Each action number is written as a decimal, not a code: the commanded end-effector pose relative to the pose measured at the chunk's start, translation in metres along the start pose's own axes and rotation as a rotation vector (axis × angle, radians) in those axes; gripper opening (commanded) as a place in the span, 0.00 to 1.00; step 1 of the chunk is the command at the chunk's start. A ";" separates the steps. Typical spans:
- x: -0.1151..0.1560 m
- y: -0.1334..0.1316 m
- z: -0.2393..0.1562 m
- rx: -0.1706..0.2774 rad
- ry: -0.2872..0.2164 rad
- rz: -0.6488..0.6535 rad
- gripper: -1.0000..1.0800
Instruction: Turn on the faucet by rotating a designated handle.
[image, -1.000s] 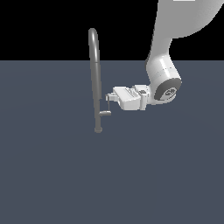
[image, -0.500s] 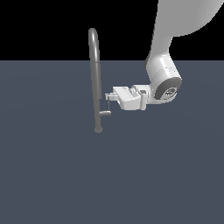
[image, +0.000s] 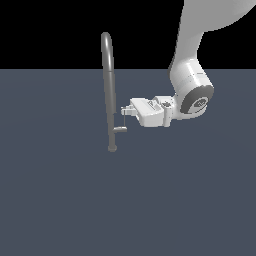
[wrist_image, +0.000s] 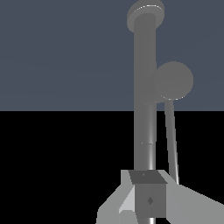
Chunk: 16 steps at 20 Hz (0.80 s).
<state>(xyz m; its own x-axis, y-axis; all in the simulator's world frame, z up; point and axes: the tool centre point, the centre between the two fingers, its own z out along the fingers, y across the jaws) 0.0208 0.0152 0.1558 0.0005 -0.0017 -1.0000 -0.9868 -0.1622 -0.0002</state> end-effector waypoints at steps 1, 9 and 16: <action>0.000 0.000 0.000 0.000 0.000 0.000 0.00; 0.001 0.025 0.000 -0.002 -0.001 0.000 0.00; 0.003 0.035 0.000 0.001 0.002 -0.009 0.00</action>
<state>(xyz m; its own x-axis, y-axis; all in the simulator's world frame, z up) -0.0084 0.0105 0.1566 0.0166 -0.0042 -0.9999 -0.9870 -0.1601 -0.0157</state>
